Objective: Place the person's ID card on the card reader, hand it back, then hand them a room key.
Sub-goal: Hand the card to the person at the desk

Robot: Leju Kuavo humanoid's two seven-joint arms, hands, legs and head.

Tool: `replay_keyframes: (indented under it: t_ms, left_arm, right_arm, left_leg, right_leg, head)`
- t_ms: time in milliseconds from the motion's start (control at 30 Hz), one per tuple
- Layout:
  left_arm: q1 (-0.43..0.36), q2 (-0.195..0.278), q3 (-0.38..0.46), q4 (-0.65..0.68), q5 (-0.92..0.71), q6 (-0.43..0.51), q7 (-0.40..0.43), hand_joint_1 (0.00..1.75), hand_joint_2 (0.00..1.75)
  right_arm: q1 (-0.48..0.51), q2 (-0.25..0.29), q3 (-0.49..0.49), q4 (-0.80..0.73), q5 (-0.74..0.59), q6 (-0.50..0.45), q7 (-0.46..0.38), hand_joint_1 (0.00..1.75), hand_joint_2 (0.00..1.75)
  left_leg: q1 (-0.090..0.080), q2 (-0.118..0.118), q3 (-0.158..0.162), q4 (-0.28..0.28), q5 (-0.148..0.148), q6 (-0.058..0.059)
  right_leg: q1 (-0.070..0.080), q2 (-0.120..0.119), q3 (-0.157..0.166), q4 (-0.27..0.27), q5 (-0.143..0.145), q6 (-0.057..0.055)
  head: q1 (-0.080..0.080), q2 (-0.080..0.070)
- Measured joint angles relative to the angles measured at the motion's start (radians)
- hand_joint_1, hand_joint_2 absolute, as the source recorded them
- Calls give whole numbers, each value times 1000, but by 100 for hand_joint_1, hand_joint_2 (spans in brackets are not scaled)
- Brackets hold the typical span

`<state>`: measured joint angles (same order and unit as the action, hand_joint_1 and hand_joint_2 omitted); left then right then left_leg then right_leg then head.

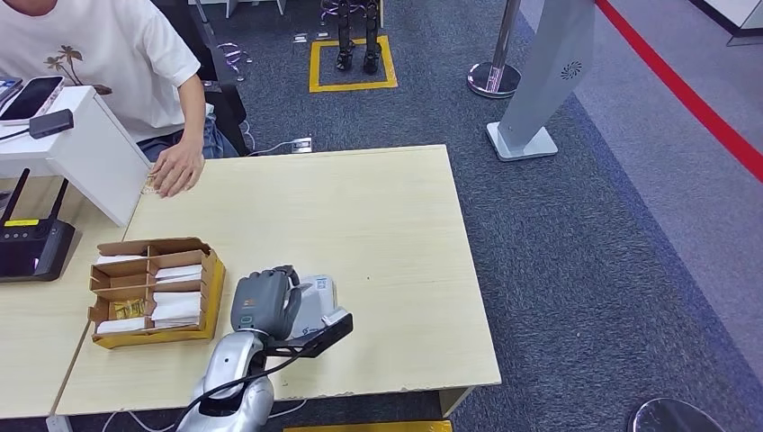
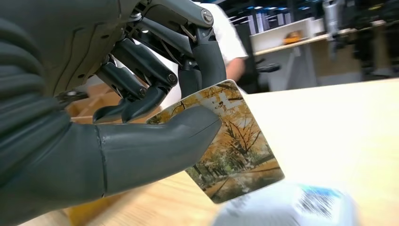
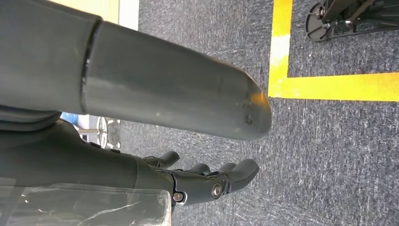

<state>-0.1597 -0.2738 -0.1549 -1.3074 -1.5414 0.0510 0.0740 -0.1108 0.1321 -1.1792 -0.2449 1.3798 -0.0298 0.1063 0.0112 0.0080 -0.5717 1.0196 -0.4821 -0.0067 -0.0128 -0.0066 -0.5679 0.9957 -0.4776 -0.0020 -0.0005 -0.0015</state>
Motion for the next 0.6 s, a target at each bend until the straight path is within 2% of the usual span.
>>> replay_keyframes:
  t_ms: [167,400,600]
  left_arm:
    - [-9,13,36,-85,-2,0,32,175,175]
    - [-73,55,95,-231,-3,0,54,175,175]
    - [-167,145,135,-273,-3,-16,116,175,175]
  right_arm:
    - [1,0,4,0,12,4,-2,0,0]
    - [1,0,11,0,26,9,-3,0,0]
    - [2,0,22,0,41,19,-5,0,0]
  left_leg:
    - [0,0,0,0,0,0]
    - [0,0,0,0,0,0]
    - [0,0,0,0,1,-1]
  right_leg:
    - [0,0,0,0,0,0]
    - [0,0,0,0,0,0]
    - [0,0,0,0,0,0]
  head:
    - [0,0]
    - [0,0]
    - [0,0]
